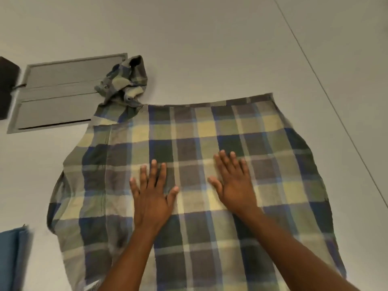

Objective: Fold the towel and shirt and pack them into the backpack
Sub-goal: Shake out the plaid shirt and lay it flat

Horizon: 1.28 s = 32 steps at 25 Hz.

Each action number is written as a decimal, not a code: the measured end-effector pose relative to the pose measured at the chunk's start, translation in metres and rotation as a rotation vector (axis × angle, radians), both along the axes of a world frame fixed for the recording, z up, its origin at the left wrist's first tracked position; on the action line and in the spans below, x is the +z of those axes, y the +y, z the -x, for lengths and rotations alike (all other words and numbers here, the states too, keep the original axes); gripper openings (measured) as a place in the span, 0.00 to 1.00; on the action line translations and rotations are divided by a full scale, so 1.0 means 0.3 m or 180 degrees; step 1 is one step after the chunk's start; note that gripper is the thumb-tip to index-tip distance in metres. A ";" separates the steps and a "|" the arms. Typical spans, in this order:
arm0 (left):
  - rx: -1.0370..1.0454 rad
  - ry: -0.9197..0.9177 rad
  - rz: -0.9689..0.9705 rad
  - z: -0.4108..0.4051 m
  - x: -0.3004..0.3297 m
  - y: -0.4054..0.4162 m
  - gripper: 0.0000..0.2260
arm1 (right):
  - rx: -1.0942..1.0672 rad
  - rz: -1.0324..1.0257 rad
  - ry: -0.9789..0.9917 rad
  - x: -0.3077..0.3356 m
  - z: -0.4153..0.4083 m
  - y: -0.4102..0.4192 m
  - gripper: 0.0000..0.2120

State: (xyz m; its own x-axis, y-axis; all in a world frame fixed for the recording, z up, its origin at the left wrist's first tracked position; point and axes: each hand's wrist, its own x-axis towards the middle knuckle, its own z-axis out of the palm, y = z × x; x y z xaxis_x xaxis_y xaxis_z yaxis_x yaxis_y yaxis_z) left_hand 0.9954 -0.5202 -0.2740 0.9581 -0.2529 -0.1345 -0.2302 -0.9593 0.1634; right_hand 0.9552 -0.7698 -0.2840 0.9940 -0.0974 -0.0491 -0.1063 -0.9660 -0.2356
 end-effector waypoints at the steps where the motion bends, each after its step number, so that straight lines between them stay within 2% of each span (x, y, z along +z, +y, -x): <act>1: 0.0053 -0.0006 0.0021 0.009 -0.002 0.030 0.34 | -0.0110 0.0026 -0.0013 -0.005 0.011 -0.028 0.33; 5: 0.0219 0.0023 0.0142 0.073 -0.003 0.187 0.34 | -0.0602 0.0171 0.0081 -0.008 0.090 -0.150 0.35; 8: 0.0354 0.0138 0.0087 0.141 0.012 0.259 0.32 | -0.0876 -0.0041 0.0084 0.022 0.182 -0.144 0.35; 10: 0.0519 0.0271 0.0253 0.219 0.041 0.230 0.31 | -0.0729 -0.0169 0.0141 0.049 0.259 -0.039 0.35; 12: 0.0354 0.0320 0.0415 0.342 0.056 0.170 0.31 | -0.0396 -0.0331 0.0114 0.057 0.353 0.108 0.36; 15: 0.0030 0.0238 0.0161 0.506 0.039 0.179 0.32 | -0.0095 -0.0308 0.0097 0.021 0.506 0.221 0.34; 21: -0.0009 0.0202 -0.0229 0.554 0.030 0.442 0.36 | -0.0264 0.0043 0.0008 -0.002 0.639 0.042 0.31; 25: -0.0060 0.0318 -0.0254 0.570 0.039 0.554 0.37 | -0.0463 0.0006 0.0010 0.020 0.680 -0.042 0.32; 28: 0.0273 0.0033 -0.0129 0.636 0.088 0.471 0.33 | -0.0574 0.0059 0.0091 0.030 0.695 -0.019 0.35; 30: -0.0129 -0.0064 0.0157 0.703 0.106 0.346 0.31 | -0.0246 0.0107 0.0203 0.027 0.710 0.035 0.37; 32: -0.0571 0.0119 0.0162 0.759 0.081 0.259 0.31 | 0.0096 0.0159 0.0241 0.020 0.741 0.046 0.38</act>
State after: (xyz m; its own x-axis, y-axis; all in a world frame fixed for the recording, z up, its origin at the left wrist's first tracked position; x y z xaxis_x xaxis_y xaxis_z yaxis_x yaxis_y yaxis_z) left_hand 0.7677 -0.4424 -0.2497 0.8916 -0.4266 -0.1519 -0.3897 -0.8937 0.2224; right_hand 0.7329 -0.7561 -0.2780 0.9902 -0.0718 -0.1200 -0.0928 -0.9794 -0.1793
